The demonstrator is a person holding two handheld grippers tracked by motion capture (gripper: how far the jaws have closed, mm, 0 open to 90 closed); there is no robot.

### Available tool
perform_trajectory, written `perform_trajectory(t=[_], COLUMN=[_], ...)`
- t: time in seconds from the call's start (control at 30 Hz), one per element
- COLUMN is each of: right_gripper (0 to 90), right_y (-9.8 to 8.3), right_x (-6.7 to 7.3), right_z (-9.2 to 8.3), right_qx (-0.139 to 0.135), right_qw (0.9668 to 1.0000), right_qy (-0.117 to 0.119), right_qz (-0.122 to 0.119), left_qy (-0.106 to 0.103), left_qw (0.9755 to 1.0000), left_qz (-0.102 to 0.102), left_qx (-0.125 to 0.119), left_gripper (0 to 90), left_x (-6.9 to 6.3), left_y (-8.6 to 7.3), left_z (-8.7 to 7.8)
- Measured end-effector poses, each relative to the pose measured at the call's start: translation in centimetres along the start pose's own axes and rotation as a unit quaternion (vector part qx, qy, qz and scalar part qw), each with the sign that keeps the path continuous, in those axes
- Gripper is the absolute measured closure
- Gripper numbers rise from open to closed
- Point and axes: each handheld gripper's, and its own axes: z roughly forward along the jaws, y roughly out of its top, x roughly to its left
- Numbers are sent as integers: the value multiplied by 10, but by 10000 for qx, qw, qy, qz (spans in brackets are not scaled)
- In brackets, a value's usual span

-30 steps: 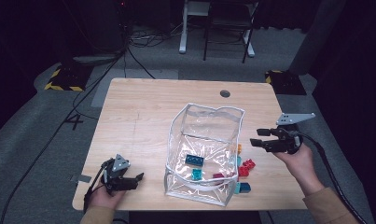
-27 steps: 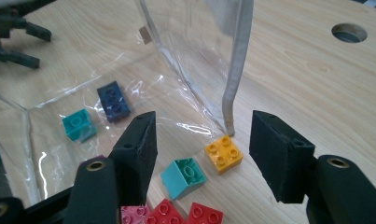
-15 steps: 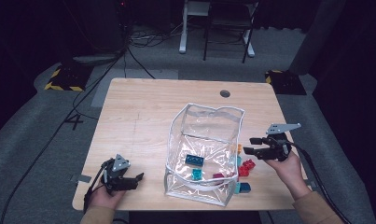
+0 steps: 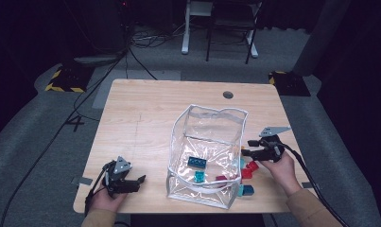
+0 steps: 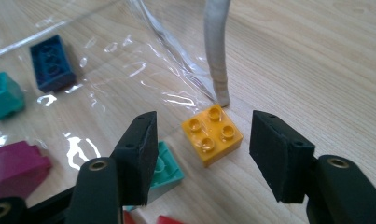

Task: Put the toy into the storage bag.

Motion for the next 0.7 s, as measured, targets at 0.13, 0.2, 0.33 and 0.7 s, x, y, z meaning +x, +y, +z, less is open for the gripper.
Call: perform_trajectory(t=[0.13,0.2,0.33,0.7], right_gripper=[426,425,423,455], right_y=[-1,-1,-1,0], right_x=[-3,-4,-4,-17], right_z=[10,16,27,39], right_qx=[115,154,291,427], right_qw=[9999,9999,9995,9985], right_qy=[-65,-60,-82,-329], right_qz=[-42,-33,-87,68], left_qy=[1,-1,0,-1], left_qw=[10000,10000,10000,10000], left_qz=[1,0,0,0], left_qx=[0,0,0,0], left_gripper=[211,212,212,212], left_x=[0,0,0,0], left_y=[0,0,0,0], left_z=[0,0,0,0])
